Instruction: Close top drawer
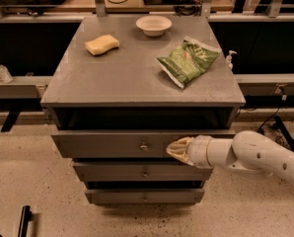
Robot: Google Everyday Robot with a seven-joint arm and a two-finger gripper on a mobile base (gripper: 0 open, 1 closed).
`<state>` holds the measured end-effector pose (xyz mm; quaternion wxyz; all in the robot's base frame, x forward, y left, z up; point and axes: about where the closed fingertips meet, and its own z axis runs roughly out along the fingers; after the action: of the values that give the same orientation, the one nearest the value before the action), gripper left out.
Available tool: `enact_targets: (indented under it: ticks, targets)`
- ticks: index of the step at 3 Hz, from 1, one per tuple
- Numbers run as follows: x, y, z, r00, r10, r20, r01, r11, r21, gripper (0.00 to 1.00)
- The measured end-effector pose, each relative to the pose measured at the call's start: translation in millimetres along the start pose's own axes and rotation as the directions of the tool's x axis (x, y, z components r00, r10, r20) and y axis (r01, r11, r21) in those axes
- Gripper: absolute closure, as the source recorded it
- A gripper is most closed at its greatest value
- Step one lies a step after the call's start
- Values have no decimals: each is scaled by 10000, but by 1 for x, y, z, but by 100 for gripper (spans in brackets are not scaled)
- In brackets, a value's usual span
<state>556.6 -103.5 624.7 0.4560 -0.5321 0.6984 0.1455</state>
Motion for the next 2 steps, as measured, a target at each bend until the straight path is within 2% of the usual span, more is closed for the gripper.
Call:
enact_targets:
  ticks: [2]
  targets:
    - [7,-29,-1,9993,192,323,-210,9983,551,100]
